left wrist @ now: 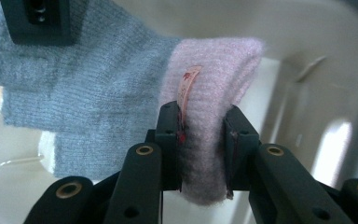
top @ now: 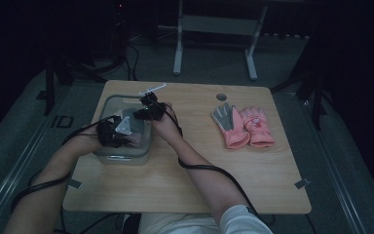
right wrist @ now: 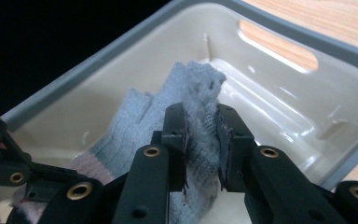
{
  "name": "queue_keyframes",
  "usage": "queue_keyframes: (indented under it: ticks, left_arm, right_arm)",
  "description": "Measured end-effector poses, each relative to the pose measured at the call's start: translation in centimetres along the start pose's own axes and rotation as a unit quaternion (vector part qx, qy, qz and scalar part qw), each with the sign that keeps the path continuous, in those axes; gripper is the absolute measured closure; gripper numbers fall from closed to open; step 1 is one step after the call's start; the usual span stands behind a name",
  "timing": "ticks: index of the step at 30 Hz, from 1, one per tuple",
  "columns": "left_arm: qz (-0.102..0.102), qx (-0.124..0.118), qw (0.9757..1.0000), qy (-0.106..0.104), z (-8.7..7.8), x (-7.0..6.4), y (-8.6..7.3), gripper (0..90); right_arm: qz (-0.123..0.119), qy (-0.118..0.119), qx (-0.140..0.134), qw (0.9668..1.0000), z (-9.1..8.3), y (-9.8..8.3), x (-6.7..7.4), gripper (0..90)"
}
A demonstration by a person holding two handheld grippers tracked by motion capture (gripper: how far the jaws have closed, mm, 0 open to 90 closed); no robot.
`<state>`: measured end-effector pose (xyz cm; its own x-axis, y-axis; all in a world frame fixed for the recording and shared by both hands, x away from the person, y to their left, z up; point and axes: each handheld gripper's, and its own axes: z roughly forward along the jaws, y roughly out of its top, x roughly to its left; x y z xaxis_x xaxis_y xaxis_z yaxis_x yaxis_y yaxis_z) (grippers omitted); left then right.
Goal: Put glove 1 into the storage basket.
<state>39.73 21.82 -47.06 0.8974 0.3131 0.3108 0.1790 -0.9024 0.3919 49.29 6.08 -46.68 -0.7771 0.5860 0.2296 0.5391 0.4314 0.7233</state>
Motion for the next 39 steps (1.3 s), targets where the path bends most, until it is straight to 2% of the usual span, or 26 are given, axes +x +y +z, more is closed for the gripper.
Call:
queue_keyframes:
  ticks: [2,4,6,8,13,14,15,16,18,19,21,23,24,26,27,29,30,31,35,36,37,39]
  left_arm:
    - [-0.001,0.003,1.0000,-0.005,0.6,0.2,0.2,71.5]
    - [0.007,0.017,0.9998,-0.007,1.3,0.4,0.3,71.4]
    - [0.008,0.024,0.9996,-0.009,1.9,0.5,0.2,71.4]
    - [0.000,0.024,0.9995,-0.019,2.2,0.8,0.2,71.3]
    - [-0.008,0.025,0.9993,-0.028,2.8,0.9,0.3,68.6]
    - [-0.017,0.024,0.9991,-0.031,2.8,0.8,0.4,68.6]
    - [-0.037,0.020,0.9986,-0.032,2.8,0.8,0.4,54.7]
    - [-0.037,0.020,0.9986,-0.032,2.8,0.8,0.4,46.0]
    - [-0.044,0.029,0.9982,-0.027,2.9,0.8,0.4,36.6]
    - [-0.060,0.023,0.9976,-0.028,2.7,0.9,0.2,32.3]
    - [-0.066,0.019,0.9973,-0.025,2.5,0.9,0.1,24.4]
    - [-0.092,-0.001,0.9955,-0.023,1.5,1.1,-0.2,19.7]
    - [-0.092,-0.001,0.9955,-0.023,1.5,1.1,-0.2,15.8]
    - [-0.112,-0.013,0.9932,-0.027,1.0,1.3,-0.3,13.9]
    - [-0.126,-0.034,0.9913,-0.020,0.3,1.2,-0.2,13.5]
    - [-0.125,-0.042,0.9912,-0.015,0.0,1.2,-0.1,13.2]
    - [-0.131,-0.056,0.9897,-0.010,-0.7,1.2,0.3,12.6]
    - [-0.131,-0.056,0.9897,-0.010,-0.7,1.2,0.3,12.5]
    - [-0.140,-0.069,0.9875,-0.023,-1.9,1.1,1.5,12.6]
    - [-0.144,-0.087,0.9853,-0.033,-2.5,0.7,2.3,12.6]
    - [-0.144,-0.087,0.9853,-0.033,-2.5,0.7,2.3,12.6]
    - [-0.145,-0.107,0.9827,-0.042,-2.9,0.3,3.2,12.6]
  right_arm:
    - [0.001,-0.008,0.002,1.0000,0.4,-0.2,-0.3,73.2]
    - [-0.006,-0.020,0.008,0.9998,0.5,-0.3,-0.4,68.6]
    - [-0.009,-0.028,0.005,0.9996,0.2,-0.4,-0.6,63.3]
    - [-0.001,-0.016,-0.002,0.9999,-0.6,-0.4,-0.9,58.9]
    - [0.001,-0.004,-0.017,0.9998,-2.3,-0.5,-0.9,51.8]
    - [-0.001,-0.002,-0.019,0.9998,-2.6,-0.5,-0.9,50.9]
    - [-0.003,0.007,-0.024,0.9997,-3.6,-1.0,-0.9,51.9]
    - [-0.003,0.007,-0.024,0.9997,-3.6,-1.0,-0.9,51.9]
    - [-0.005,0.008,-0.030,0.9995,-4.6,-1.6,-1.1,54.2]
    - [-0.006,0.008,-0.029,0.9995,-4.9,-1.7,-1.1,54.9]
    - [-0.008,0.008,-0.032,0.9994,-5.5,-2.0,-1.3,55.8]
    - [-0.013,0.008,-0.035,0.9993,-6.2,-2.3,-1.5,57.1]
    - [-0.013,0.008,-0.035,0.9993,-6.2,-2.3,-1.5,57.1]
    - [-0.013,0.009,-0.041,0.9990,-7.3,-2.7,-1.8,58.3]
    - [-0.014,0.009,-0.042,0.9990,-7.6,-2.9,-1.9,58.4]
    - [-0.015,0.007,-0.042,0.9990,-7.9,-3.0,-2.1,58.6]
    - [-0.016,0.003,-0.044,0.9989,-8.4,-3.4,-2.3,58.8]
    - [-0.016,0.000,-0.044,0.9989,-8.7,-3.6,-2.5,58.9]
    - [-0.018,-0.006,-0.049,0.9986,-9.9,-4.3,-3.0,59.3]
    - [-0.018,-0.008,-0.051,0.9985,-10.2,-4.5,-3.1,59.4]
    - [-0.021,-0.011,-0.053,0.9983,-10.6,-4.7,-3.2,59.4]
    - [-0.025,-0.016,-0.054,0.9981,-11.0,-4.9,-3.3,59.4]
